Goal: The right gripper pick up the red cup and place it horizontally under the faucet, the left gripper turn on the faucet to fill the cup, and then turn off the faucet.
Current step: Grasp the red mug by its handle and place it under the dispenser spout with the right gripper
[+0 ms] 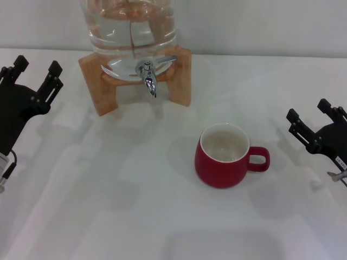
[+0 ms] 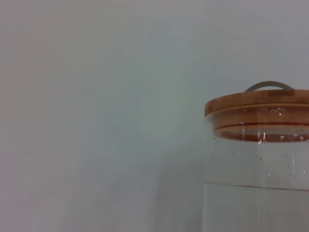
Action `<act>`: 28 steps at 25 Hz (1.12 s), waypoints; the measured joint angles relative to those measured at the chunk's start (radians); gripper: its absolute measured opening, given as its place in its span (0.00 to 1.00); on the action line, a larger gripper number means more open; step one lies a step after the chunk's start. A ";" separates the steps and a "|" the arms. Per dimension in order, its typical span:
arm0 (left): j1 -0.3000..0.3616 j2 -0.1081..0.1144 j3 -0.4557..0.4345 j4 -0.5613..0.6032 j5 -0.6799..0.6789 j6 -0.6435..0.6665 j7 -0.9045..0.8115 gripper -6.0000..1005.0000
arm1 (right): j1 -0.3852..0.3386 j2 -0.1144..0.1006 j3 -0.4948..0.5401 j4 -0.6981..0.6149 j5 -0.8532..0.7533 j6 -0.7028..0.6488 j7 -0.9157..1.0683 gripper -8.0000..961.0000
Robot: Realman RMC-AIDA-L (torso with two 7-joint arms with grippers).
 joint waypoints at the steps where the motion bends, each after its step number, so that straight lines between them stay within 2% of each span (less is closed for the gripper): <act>1: 0.000 0.000 0.000 0.000 0.000 0.000 0.000 0.75 | 0.000 0.000 0.000 0.000 0.000 0.000 0.000 0.83; 28: -0.026 -0.001 -0.001 -0.024 0.000 0.000 -0.001 0.75 | 0.001 0.000 0.004 -0.001 0.007 -0.013 0.000 0.83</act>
